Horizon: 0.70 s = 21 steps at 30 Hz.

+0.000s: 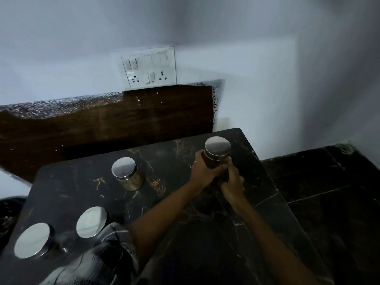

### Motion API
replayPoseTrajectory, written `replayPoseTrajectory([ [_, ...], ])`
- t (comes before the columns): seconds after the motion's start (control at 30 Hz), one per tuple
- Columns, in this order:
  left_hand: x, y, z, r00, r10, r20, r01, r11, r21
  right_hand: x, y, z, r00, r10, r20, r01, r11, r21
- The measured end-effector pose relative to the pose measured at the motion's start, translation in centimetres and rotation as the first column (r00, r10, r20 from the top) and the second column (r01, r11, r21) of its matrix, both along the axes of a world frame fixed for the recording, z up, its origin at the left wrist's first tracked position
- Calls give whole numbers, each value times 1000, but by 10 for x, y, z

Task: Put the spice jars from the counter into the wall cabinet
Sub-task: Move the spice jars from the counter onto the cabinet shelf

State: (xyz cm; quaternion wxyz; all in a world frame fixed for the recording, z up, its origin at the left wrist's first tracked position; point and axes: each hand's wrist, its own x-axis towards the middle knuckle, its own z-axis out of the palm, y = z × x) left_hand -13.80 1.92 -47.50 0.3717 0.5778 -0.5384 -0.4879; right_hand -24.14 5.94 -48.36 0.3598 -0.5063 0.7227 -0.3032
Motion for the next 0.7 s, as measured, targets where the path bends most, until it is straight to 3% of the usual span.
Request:
replayPoseTrajectory([
  [0.1,25,-4,31,997,80,12,-78,990,-115,24,-9,35,999,34,-43,-41,984,-171],
  [0.2,53,1,63,989,135,-69,-144,976,-163,49,-14,67,998,67,-6,-65,949,-308],
  [0.43,117,27,148,940,256,-226,-325,874,-361,111,-8,137,943,260,207,-78,779,-622],
  [0.7,165,53,223,905,329,-271,-425,740,-522,152,11,207,853,457,252,-152,680,-717],
])
